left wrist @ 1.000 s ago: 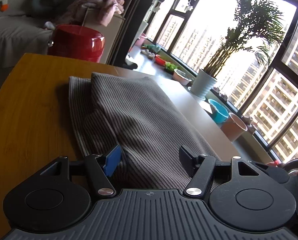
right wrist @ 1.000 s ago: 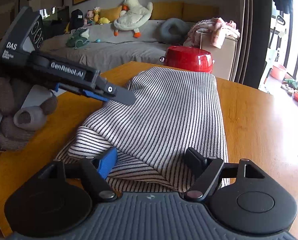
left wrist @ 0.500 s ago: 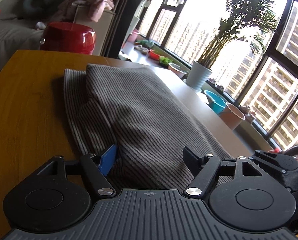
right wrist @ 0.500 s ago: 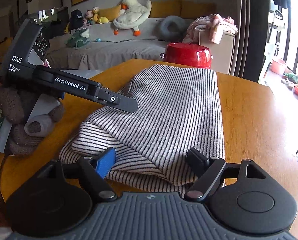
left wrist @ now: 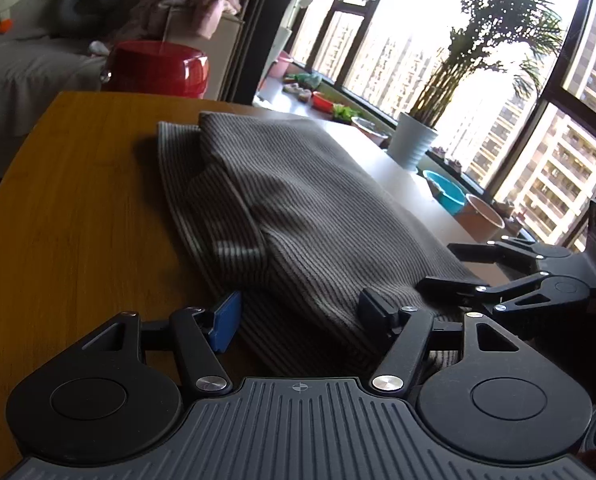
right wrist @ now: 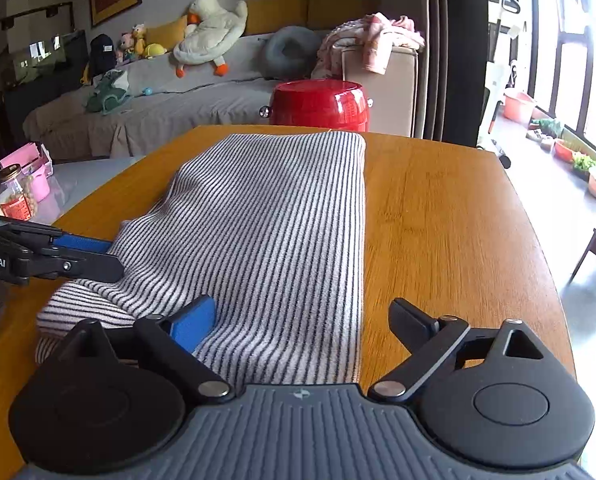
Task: Fold clothes
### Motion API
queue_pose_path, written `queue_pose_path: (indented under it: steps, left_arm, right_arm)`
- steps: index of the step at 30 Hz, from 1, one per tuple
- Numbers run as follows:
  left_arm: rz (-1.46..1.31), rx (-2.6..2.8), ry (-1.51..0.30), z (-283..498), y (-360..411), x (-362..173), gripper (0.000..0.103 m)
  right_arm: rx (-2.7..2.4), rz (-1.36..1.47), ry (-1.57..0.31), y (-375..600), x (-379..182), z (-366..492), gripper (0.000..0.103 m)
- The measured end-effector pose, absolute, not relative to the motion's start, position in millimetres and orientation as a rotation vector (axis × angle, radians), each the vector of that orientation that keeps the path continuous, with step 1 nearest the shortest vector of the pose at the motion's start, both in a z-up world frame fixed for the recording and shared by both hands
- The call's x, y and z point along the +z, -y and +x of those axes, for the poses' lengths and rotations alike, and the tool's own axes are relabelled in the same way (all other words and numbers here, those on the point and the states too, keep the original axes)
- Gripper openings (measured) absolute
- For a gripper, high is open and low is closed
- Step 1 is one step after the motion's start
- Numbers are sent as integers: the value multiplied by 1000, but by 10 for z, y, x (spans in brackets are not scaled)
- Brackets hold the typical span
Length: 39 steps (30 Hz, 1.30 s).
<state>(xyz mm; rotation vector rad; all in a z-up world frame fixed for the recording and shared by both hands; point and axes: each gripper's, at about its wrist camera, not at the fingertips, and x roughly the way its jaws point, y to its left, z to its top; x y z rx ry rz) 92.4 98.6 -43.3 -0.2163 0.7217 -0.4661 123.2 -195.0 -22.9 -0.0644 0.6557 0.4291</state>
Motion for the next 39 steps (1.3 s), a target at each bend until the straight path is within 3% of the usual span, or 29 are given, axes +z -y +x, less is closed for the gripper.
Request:
queue_pose_path:
  steps: [10, 19, 23, 31, 39]
  left_arm:
    - [-238, -484, -675, 851, -1002, -246, 71]
    - [-279, -495, -746, 859, -981, -454, 72]
    - [-284, -494, -736, 846, -988, -468, 74]
    - [-276, -494, -723, 828, -984, -469, 78]
    - [-267, -506, -712, 827, -960, -489, 86]
  right_arm:
    - [424, -62, -658, 1978, -260, 1230, 103]
    - [417, -206, -585, 1834, -78, 1215, 103]
    - [438, -96, -582, 1859, 63, 1300, 103]
    - [384, 41, -775, 1925, -230, 1598, 103]
    - [376, 153, -687, 2020, -342, 1489, 103]
